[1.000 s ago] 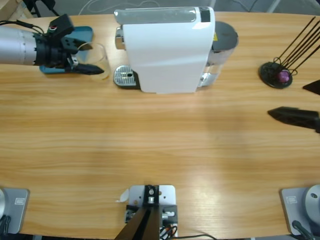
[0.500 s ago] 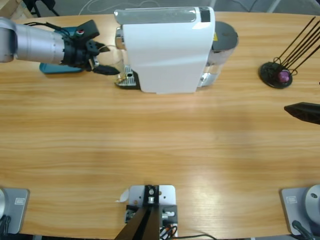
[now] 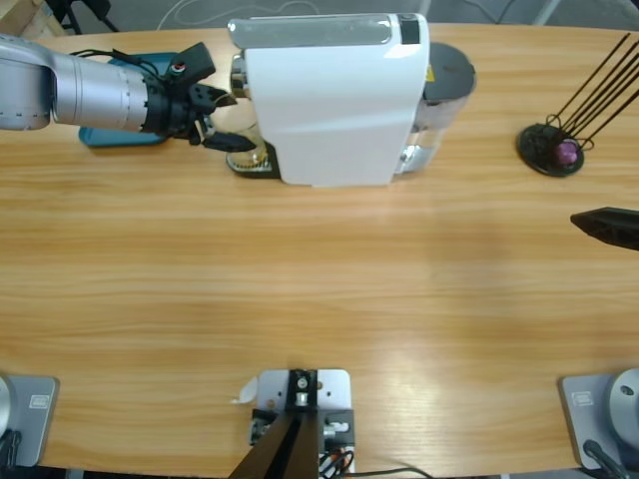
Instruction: Pour coffee
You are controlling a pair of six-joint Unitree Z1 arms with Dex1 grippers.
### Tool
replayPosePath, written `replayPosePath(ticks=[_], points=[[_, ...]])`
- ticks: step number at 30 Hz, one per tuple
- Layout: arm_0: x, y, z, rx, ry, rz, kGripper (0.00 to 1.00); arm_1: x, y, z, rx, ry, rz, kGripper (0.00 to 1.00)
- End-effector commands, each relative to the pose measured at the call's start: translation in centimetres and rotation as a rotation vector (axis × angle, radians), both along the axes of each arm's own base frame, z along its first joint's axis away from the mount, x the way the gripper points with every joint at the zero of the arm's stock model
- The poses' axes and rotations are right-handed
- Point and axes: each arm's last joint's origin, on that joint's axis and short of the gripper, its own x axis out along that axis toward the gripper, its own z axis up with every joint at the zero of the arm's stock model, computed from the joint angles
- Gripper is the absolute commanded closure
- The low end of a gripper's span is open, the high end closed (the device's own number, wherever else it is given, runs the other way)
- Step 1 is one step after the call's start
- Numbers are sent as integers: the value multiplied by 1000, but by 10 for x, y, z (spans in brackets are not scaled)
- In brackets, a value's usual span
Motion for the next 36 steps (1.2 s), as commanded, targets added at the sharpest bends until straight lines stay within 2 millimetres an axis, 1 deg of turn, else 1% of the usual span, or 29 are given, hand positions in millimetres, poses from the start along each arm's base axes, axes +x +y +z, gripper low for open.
replayPosePath(ticks=[1, 3, 4, 7, 9, 10, 12, 14, 18, 21, 24, 30, 34, 36], points=[[-5, -2, -19, 9, 70, -2, 528, -3, -7, -1, 0, -6, -12, 0], [-6, 1, -18, 3, 82, 15, 313, -3, -6, -1, -1, -4, -11, 0], [-7, 2, -19, -5, 81, 25, 246, -3, -6, -1, -2, -3, -10, 0], [-5, 6, -18, -19, 83, 54, 232, -2, -4, -3, -9, 6, -7, 0], [2, 8, -18, -30, 102, 95, 37, -1, -3, -4, -12, 11, -6, 0], [3, 10, -19, -31, 106, 102, 15, -1, -2, -4, -13, 13, -4, 0], [4, 12, -19, -30, 106, 108, 0, 0, 0, -2, -16, 18, 5, 0], [4, 12, -20, -25, 102, 107, 15, 3, 4, 0, -19, 21, 17, 0], [2, 13, -20, -23, 94, 86, 0, 8, 12, 5, -26, 26, 31, 0], [-3, 15, -21, -25, 105, 78, 0, 11, 16, 7, -30, 27, 31, 0], [-9, 20, -20, -25, 113, 82, 0, 10, 15, 6, -29, 26, 31, 0], [-21, 32, -2, -62, 96, 91, 0, 5, 8, 9, -20, 18, 30, 0], [-36, 54, 18, -82, 66, 129, 0, 7, 11, 7, -23, 22, 31, 0], [-50, 64, 29, -89, 63, 142, 0, 7, 11, 4, -22, 19, 29, 0]])
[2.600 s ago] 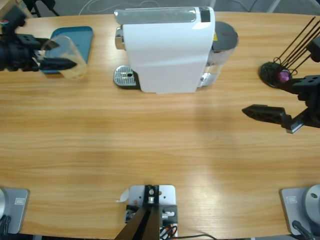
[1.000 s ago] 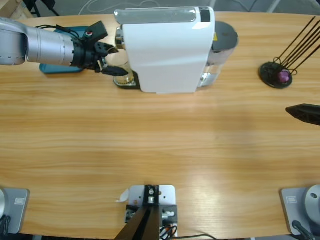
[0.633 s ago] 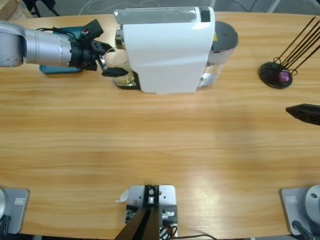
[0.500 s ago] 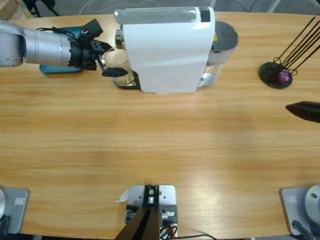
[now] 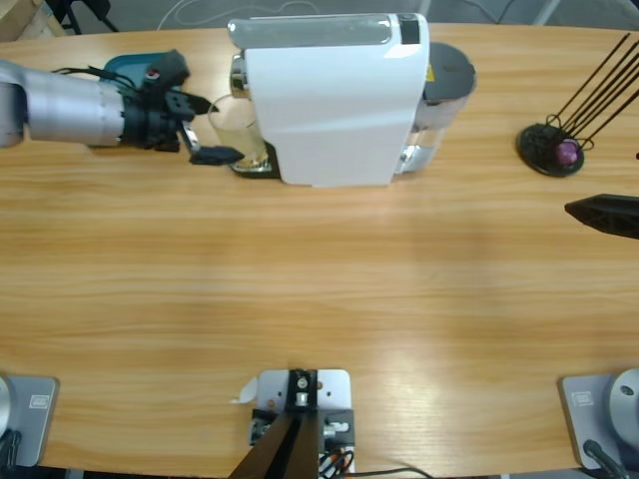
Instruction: Pour coffee
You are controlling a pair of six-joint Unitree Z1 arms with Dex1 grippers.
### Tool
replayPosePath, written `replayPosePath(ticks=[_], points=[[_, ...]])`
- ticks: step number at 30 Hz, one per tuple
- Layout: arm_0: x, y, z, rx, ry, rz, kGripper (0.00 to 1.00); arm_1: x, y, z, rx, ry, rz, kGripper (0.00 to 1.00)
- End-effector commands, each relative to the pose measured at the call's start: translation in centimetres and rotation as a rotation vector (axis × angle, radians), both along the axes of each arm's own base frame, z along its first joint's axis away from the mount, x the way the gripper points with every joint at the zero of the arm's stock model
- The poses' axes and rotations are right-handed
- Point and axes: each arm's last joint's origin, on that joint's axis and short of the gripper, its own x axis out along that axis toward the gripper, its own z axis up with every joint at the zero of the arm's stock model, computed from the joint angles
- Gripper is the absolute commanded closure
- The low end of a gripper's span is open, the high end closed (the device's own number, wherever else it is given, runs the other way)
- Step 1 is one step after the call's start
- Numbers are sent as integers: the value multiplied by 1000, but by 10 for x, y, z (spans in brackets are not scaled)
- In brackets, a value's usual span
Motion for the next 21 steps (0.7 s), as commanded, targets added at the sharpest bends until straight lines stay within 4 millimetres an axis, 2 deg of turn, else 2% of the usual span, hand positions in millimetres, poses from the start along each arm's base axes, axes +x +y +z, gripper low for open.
replayPosePath(ticks=[1, 2, 4, 7, 9, 12, 15, 17, 21], points=[[-41, 41, 33, -26, -7, 52, 0, 1, 1, -9, -19, 13, 8, 0], [-49, 45, 36, -11, 0, 72, 0, 2, 2, -9, -20, 10, 5, 9], [-70, 53, 47, 17, 8, 130, 0, 12, 10, -1, -16, 2, -29, 257], [-99, 71, 66, 17, 7, 227, 0, 37, 20, 33, 7, -20, -95, 547], [-111, 80, 74, -8, 4, 309, 0, 56, 27, 54, 44, -55, -82, 1000], [-119, 85, 69, 29, 38, 351, 0, 93, 38, 72, 29, -141, -143, 1000], [-128, 85, 65, 52, 95, 345, 0, 128, 48, 83, 36, -144, -198, 1000], [-133, 87, 68, 32, 98, 351, 0, 149, 56, 90, 77, -127, -182, 1000], [-133, 82, 89, -41, 64, 352, 0, 178, 81, 76, 82, -4, -121, 1000]])
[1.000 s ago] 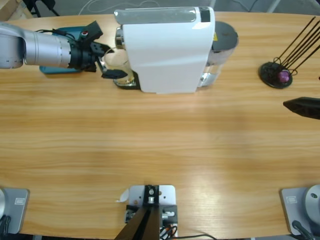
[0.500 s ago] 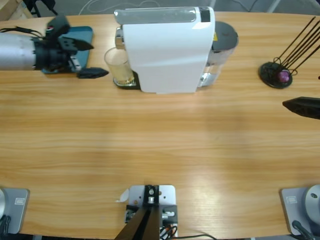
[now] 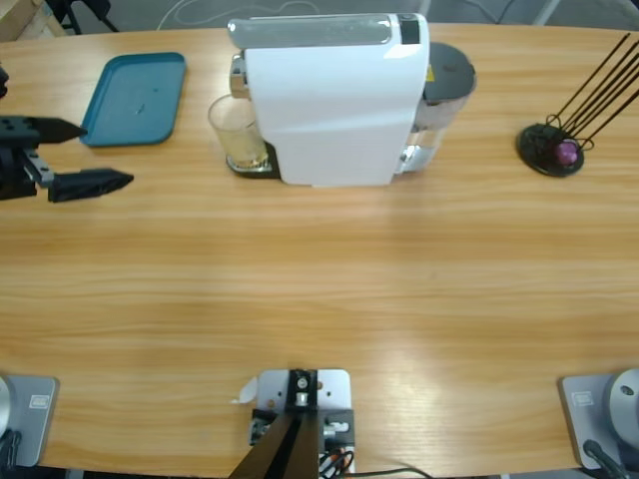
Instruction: Pour coffee
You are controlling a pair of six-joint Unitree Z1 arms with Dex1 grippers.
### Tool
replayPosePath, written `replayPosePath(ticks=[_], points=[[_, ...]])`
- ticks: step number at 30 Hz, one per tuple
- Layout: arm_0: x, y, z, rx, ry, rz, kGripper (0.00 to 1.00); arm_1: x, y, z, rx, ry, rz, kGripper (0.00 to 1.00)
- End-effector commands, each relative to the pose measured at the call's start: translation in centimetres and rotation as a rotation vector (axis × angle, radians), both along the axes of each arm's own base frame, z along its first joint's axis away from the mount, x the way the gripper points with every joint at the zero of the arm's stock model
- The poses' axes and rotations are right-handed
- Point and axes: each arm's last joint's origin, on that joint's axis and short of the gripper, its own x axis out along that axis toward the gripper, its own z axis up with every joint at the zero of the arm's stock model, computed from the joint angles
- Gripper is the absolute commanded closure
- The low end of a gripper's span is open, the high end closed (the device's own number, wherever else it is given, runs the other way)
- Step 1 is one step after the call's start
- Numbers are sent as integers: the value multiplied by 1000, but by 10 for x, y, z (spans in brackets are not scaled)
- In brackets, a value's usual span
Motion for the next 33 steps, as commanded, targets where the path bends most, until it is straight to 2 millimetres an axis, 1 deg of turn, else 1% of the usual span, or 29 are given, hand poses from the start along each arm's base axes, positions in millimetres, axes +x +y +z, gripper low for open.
replayPosePath(ticks=[1, 2, 5, 7, 9, 14, 19, 26, 30, 33], points=[[-14, -1, 16, -60, -16, 1, 0, 77, 49, -24, -16, 208, 78, 1000], [-15, -2, 15, -57, -12, -7, 0, 86, 56, -25, -25, 233, 83, 1000], [-27, 0, 8, -45, 8, -44, 0, 101, 66, -25, -39, 249, 79, 1000], [-36, 6, 4, -49, 8, -52, 0, 108, 67, -25, -49, 267, 71, 1000], [-41, 10, 4, -57, -3, -52, 0, 115, 70, -25, -59, 289, 69, 1000], [-39, 9, 1, -45, 7, -45, 0, 129, 80, -38, -68, 336, 82, 1000], [-35, 6, -3, -32, 20, -43, 0, 129, 95, -49, -89, 371, 113, 1000], [-34, 6, -5, -24, 27, -39, 0, 121, 98, -39, -65, 366, 129, 1000], [-29, 2, -6, -18, 31, -36, 0, 121, 105, -43, -52, 384, 162, 1000], [-29, 2, -7, -14, 35, -35, 0, 120, 107, -42, -55, 388, 168, 1000]])
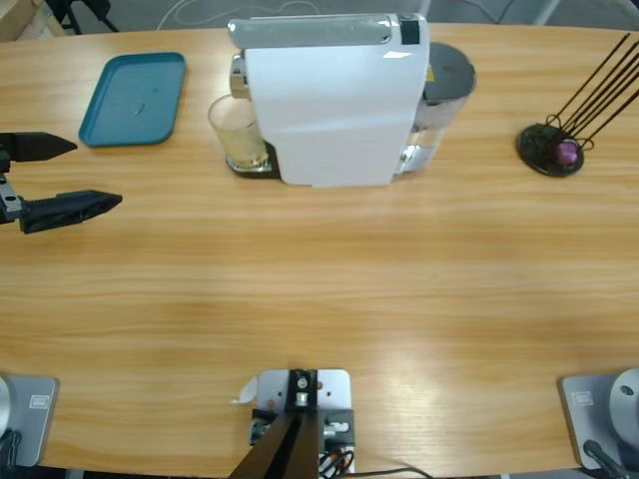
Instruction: Pour coffee
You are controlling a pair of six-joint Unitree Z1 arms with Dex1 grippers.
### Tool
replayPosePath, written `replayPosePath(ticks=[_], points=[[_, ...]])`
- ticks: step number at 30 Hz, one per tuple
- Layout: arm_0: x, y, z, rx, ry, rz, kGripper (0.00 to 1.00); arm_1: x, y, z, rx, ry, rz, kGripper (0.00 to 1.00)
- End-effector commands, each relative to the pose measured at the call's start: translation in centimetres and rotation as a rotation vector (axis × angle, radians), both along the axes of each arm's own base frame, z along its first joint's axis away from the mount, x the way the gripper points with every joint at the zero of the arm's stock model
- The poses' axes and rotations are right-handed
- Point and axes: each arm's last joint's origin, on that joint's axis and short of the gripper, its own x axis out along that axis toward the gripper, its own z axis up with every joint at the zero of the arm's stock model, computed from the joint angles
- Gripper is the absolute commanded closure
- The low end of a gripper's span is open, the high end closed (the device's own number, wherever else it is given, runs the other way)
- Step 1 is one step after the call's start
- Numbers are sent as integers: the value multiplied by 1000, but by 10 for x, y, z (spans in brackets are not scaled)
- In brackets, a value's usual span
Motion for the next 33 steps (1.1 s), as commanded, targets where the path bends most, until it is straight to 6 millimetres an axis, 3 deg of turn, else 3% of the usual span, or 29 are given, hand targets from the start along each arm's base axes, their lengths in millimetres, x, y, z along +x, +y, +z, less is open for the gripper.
replayPosePath(ticks=[1, 28, 33], points=[[2, -2, -17, 49, 52, 10, 0, 6, 17, -16, -12, 65, 32, 1000], [2, -2, -18, 57, 46, 22, 0, 23, 29, -43, -67, 108, 41, 1000], [2, -2, -20, 63, 54, 22, 0, 21, 25, -36, -77, 81, 34, 1000]])
